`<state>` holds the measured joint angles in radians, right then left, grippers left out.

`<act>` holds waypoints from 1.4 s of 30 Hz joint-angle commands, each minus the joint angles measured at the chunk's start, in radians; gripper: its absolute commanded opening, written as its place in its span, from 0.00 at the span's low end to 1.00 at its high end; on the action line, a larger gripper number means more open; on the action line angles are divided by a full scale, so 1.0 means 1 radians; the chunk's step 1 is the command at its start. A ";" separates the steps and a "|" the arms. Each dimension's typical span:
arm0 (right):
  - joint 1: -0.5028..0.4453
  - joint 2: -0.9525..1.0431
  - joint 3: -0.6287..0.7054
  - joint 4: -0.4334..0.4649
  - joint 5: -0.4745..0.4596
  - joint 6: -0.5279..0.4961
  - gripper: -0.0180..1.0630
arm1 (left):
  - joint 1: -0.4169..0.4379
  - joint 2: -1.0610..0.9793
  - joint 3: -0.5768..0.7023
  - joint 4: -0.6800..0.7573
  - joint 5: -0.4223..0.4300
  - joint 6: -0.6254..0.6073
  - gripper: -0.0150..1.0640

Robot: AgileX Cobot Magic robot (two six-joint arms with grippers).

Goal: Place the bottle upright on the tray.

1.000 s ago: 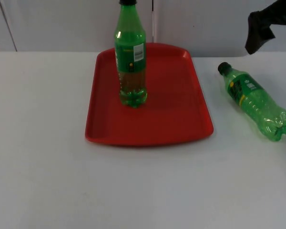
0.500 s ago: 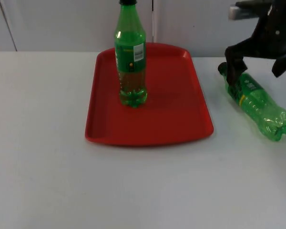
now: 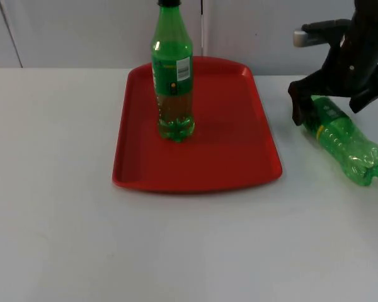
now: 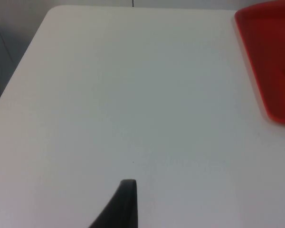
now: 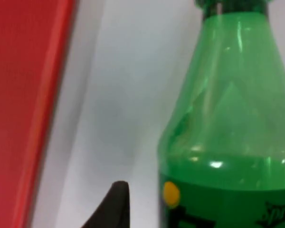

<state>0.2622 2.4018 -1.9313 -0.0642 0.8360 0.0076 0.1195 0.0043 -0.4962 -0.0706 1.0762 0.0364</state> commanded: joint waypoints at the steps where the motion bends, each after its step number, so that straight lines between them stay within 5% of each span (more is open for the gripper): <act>1: -0.011 0.008 -0.004 0.020 -0.015 -0.008 0.98 | -0.008 -0.004 0.003 0.007 -0.001 0.000 0.99; 28: -0.030 0.052 -0.004 0.093 -0.059 -0.069 0.93 | -0.008 -0.004 0.003 0.007 -0.001 0.000 0.99; 33: -0.030 0.052 -0.004 0.092 -0.041 -0.069 0.85 | -0.008 -0.004 0.003 0.007 -0.001 0.000 0.99; 38: -0.030 0.052 -0.004 0.092 -0.036 -0.057 0.38 | -0.008 -0.004 0.003 0.007 -0.001 0.000 0.99; 39: -0.030 0.052 -0.004 0.092 -0.036 -0.057 0.38 | -0.008 -0.004 0.003 0.007 -0.001 0.000 0.99; 42: -0.030 0.035 -0.004 0.092 -0.036 -0.052 0.01 | -0.008 -0.004 0.003 0.007 -0.001 0.000 0.99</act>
<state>0.2351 2.4502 -1.9313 0.0270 0.7924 -0.0463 0.1195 0.0043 -0.4962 -0.0671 1.0762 0.0364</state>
